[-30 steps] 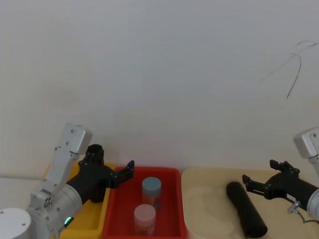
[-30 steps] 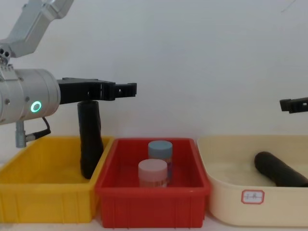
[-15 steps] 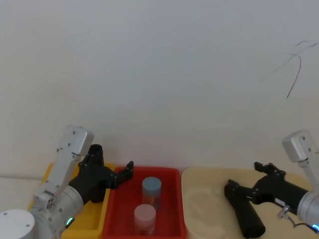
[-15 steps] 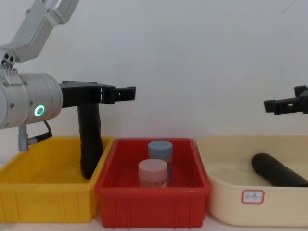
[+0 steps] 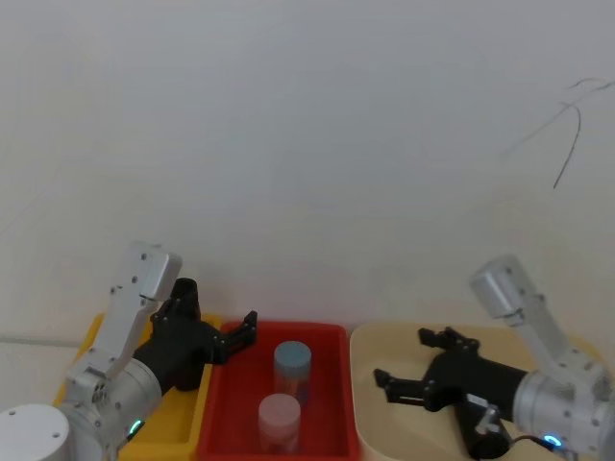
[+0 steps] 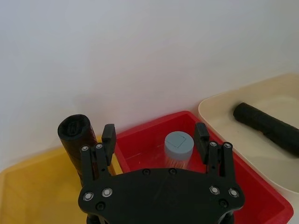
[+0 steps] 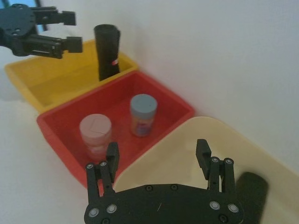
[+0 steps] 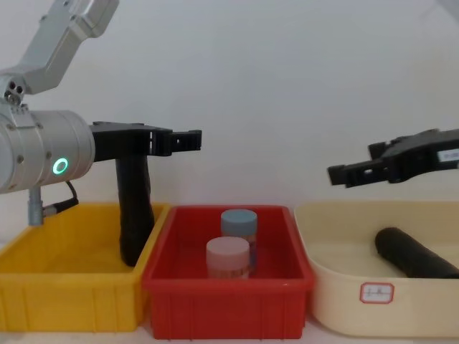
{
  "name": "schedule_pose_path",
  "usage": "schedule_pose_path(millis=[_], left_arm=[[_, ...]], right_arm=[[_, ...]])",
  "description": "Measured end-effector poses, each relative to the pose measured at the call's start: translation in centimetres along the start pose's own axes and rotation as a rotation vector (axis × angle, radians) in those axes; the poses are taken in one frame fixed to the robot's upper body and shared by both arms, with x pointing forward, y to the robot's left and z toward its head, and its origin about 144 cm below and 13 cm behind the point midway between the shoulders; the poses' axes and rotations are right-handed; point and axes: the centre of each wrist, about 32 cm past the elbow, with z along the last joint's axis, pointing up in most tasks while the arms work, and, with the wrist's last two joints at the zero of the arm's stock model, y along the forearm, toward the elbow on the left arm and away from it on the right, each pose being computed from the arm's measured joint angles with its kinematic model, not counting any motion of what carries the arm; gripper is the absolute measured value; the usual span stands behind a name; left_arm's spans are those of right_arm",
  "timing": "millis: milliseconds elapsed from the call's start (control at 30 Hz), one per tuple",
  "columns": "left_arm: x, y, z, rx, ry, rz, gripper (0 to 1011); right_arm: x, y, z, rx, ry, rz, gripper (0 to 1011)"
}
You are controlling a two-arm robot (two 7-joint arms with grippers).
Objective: Pick up the garbage bag with the one hand and transfer it to the other hand.
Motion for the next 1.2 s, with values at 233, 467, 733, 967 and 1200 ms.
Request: schedule_pose_path(millis=[233,467,733,967,1200], left_arm=[[0.0,0.0,0.0,0.000,0.000,0.001,1000],[0.0,0.0,0.0,0.001,0.000,0.002,1000],[0.0,0.0,0.0,0.001,0.000,0.003,1000],[0.0,0.0,0.0,0.001,0.000,0.003,1000],[0.0,0.0,0.0,0.001,0.000,0.003,1000]], right_arm=[[-0.3,2.2,0.7,-0.035,0.011,0.065,1001],[-0.4,4.2,1.3,-0.069,0.027,0.115,1001],[-0.7,5.9,1.6,-0.105,0.038,0.155,1001],[-1.1,7.3,1.7,-0.129,0.042,0.188,1001],[-1.7,8.7,1.7,-0.153,0.045,0.220,1001]])
